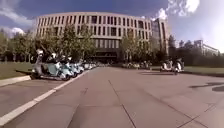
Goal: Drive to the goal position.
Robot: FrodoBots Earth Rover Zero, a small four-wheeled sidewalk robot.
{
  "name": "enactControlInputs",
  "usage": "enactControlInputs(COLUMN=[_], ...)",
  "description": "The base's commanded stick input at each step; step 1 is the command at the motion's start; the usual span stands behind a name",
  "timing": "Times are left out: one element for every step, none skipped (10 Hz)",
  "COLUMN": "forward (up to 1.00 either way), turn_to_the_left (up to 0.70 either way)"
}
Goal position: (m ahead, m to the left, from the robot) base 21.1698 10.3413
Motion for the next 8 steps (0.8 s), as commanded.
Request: enactControlInputs(forward=[0.70,0.70,0.70,0.70,0.70,0.70,0.70,0.70], turn_to_the_left=[0.00,0.00,0.00,0.00,0.00,0.00,0.00,0.00])
